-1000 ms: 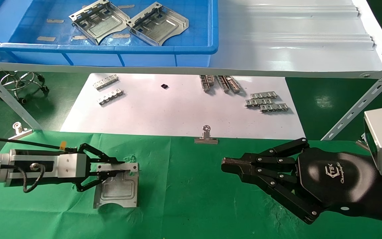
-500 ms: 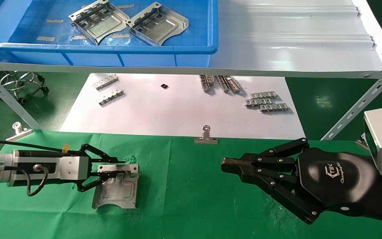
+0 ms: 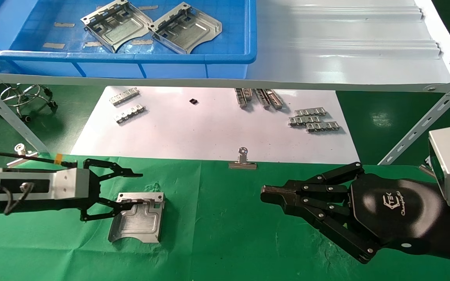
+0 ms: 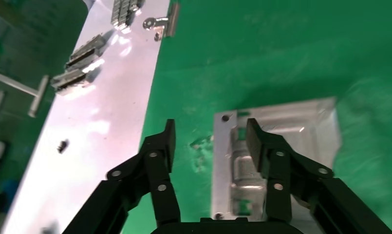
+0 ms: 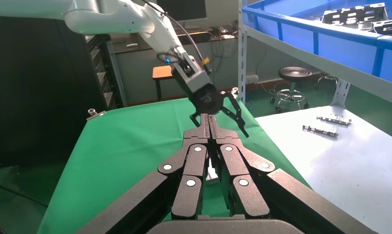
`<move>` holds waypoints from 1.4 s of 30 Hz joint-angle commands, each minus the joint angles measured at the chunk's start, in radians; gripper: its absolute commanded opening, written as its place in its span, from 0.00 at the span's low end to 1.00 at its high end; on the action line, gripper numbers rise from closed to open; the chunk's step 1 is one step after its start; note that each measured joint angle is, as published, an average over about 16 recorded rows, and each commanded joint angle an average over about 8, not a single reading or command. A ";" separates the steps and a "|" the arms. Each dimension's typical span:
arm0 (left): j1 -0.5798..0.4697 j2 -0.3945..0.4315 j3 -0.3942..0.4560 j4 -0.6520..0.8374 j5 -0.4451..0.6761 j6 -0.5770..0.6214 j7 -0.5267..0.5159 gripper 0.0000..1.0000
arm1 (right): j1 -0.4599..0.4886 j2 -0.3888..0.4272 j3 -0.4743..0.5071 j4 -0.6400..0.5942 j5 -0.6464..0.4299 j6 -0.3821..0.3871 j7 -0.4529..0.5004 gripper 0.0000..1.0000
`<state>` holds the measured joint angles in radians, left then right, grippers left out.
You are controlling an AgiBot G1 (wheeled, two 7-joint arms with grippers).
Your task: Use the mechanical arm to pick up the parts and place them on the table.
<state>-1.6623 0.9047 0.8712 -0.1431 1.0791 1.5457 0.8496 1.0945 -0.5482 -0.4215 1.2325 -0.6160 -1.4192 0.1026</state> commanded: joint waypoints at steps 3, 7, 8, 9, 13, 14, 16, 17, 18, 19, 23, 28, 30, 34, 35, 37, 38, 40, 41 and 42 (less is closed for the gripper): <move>-0.016 -0.012 0.001 -0.002 -0.006 0.048 -0.086 1.00 | 0.000 0.000 0.000 0.000 0.000 0.000 0.000 0.04; 0.007 -0.025 -0.024 -0.047 -0.021 0.051 -0.147 1.00 | 0.000 0.000 0.000 0.000 0.000 0.000 0.000 0.49; 0.015 -0.027 -0.034 -0.059 -0.025 0.049 -0.157 1.00 | 0.000 0.000 0.000 0.000 0.000 0.000 0.000 0.61; 0.025 -0.032 -0.044 -0.078 -0.031 0.048 -0.173 1.00 | 0.000 0.000 0.000 0.000 0.000 0.000 0.000 0.74; 0.066 -0.051 -0.084 -0.156 -0.054 0.041 -0.236 1.00 | 0.000 0.000 0.000 0.000 0.000 0.000 0.000 1.00; 0.076 -0.055 -0.093 -0.174 -0.060 0.039 -0.251 1.00 | 0.000 0.000 0.000 0.000 0.000 0.000 0.000 1.00; 0.097 -0.065 -0.114 -0.214 -0.071 0.035 -0.283 1.00 | 0.000 0.000 0.000 0.000 0.000 0.000 0.000 1.00; 0.107 -0.070 -0.123 -0.233 -0.077 0.033 -0.299 1.00 | 0.000 0.000 0.000 0.000 0.000 0.000 0.000 1.00; 0.117 -0.074 -0.133 -0.252 -0.083 0.032 -0.315 1.00 | 0.000 0.000 0.000 0.000 0.000 0.000 0.000 1.00; 0.128 -0.079 -0.144 -0.272 -0.089 0.030 -0.331 1.00 | 0.000 0.000 0.000 0.000 0.000 0.000 0.000 1.00; 0.168 -0.098 -0.183 -0.348 -0.112 0.023 -0.393 1.00 | 0.000 0.000 0.000 0.000 0.000 0.000 0.000 1.00; 0.220 -0.122 -0.233 -0.445 -0.140 0.014 -0.471 1.00 | 0.000 0.000 0.000 0.000 0.000 0.000 0.000 1.00; 0.240 -0.131 -0.253 -0.483 -0.152 0.010 -0.503 1.00 | 0.000 0.000 0.000 0.000 0.000 0.000 0.000 1.00; 0.281 -0.150 -0.292 -0.561 -0.175 0.003 -0.565 1.00 | 0.000 0.000 0.000 0.000 0.000 0.000 0.000 1.00; 0.291 -0.155 -0.302 -0.579 -0.181 0.002 -0.581 1.00 | 0.000 0.000 0.000 0.000 0.000 0.000 0.000 1.00; 0.311 -0.165 -0.322 -0.619 -0.192 -0.002 -0.612 1.00 | 0.000 0.000 0.000 0.000 0.000 0.000 0.000 1.00; 0.321 -0.169 -0.332 -0.637 -0.198 -0.004 -0.628 1.00 | 0.000 0.000 0.000 0.000 0.000 0.000 0.000 1.00; 0.342 -0.179 -0.352 -0.676 -0.210 -0.007 -0.659 1.00 | 0.000 0.000 0.000 0.000 0.000 0.000 0.000 1.00; 0.352 -0.184 -0.362 -0.695 -0.215 -0.009 -0.675 1.00 | 0.000 0.000 0.000 0.000 0.000 0.000 0.000 1.00; 0.362 -0.188 -0.371 -0.714 -0.221 -0.011 -0.690 1.00 | 0.000 0.000 0.000 0.000 0.000 0.000 0.000 1.00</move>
<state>-1.3003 0.7163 0.4995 -0.8575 0.8581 1.5349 0.1592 1.0945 -0.5482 -0.4215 1.2325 -0.6159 -1.4192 0.1026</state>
